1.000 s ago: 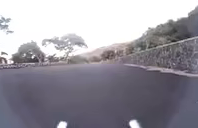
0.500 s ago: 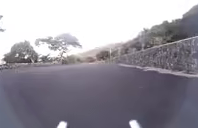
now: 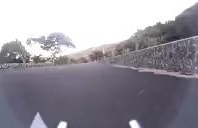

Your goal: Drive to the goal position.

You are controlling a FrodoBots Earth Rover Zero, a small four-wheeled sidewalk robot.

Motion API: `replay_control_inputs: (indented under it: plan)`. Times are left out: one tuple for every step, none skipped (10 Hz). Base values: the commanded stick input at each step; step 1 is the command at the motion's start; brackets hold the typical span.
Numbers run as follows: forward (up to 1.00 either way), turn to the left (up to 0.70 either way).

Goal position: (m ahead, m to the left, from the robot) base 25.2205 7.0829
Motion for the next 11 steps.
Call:
replay_control_inputs:
  plan:
    - [0.7,0.0]
    - [0.7,0.0]
    - [0.7,0.0]
    - [0.7,0.0]
    - [0.7,0.0]
    - [0.7,0.0]
    - [0.7,0.0]
    - [0.7,0.0]
    - [0.7,0.0]
    - [0.7,0.0]
    - [0.7,0.0]
